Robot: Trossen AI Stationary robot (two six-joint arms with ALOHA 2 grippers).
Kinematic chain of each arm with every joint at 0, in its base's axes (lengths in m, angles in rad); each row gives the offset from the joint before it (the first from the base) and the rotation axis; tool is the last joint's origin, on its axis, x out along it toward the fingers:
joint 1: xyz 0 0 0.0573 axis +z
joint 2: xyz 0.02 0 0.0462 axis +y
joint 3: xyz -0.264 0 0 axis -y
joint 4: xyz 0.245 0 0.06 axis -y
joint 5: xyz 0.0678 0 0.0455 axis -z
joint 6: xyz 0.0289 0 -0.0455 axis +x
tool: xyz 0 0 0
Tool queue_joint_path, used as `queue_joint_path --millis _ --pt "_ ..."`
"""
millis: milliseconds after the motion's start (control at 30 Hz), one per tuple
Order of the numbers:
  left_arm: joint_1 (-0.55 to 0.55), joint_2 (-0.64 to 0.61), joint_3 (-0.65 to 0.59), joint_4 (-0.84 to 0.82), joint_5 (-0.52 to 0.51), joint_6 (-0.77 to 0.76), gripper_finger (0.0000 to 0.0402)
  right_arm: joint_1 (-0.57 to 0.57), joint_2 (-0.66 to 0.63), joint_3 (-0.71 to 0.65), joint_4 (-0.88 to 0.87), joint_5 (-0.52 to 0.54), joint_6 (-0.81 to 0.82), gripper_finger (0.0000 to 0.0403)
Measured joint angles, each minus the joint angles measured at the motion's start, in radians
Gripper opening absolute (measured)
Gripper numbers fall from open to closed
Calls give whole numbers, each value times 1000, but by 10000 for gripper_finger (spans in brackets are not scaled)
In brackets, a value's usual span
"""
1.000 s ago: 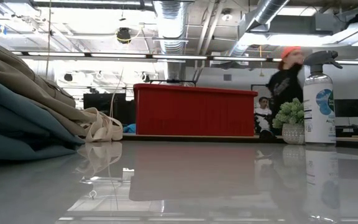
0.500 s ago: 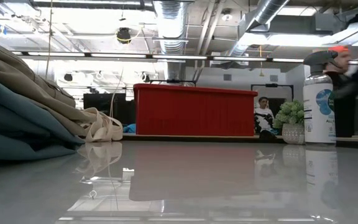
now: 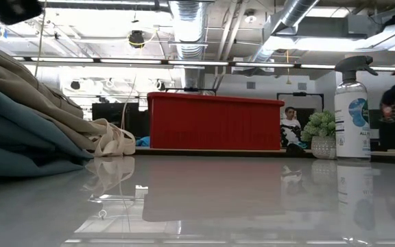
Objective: Fold Laundry from Bin
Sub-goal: Stack the brown shorts on top of the white shirt, then move the red organizer bin to the bottom edge of the other table
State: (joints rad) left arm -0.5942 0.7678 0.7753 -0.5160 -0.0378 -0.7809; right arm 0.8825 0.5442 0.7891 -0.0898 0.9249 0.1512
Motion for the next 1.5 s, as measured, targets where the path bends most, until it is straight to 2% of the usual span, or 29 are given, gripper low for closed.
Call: queue_joint_path --millis 67,133,400,567,667,833,1033,1167,1300,1500 --pt "-74 18 -26 28 -33 -44 0 0 1 -1 3 0 7 23" --pt "-164 20 -55 69 -107 -94 0 2 5 -1 5 0 17 22" --pt "-546 51 -188 227 -532 -392 0 0 6 -1 3 1 17 21" --pt "-683 139 -224 300 -703 -521 0 -2 6 -1 3 24 17 20" --pt "-728 204 -225 330 -761 -555 0 -2 6 -1 3 40 31 19" --pt "-768 360 -224 317 -741 -710 0 -2 6 -2 0 73 52 22" --pt "-766 535 -223 354 -610 -980 0 -2 6 -2 -2 75 51 21" --pt "-759 584 -222 387 -546 -1082 0 -2 6 -2 -8 75 50 22" --pt "-745 531 -218 389 -519 -1075 0 -2 4 -2 -7 75 43 22" --pt "-718 296 -212 348 -599 -981 0 -2 4 -2 17 74 -7 24"
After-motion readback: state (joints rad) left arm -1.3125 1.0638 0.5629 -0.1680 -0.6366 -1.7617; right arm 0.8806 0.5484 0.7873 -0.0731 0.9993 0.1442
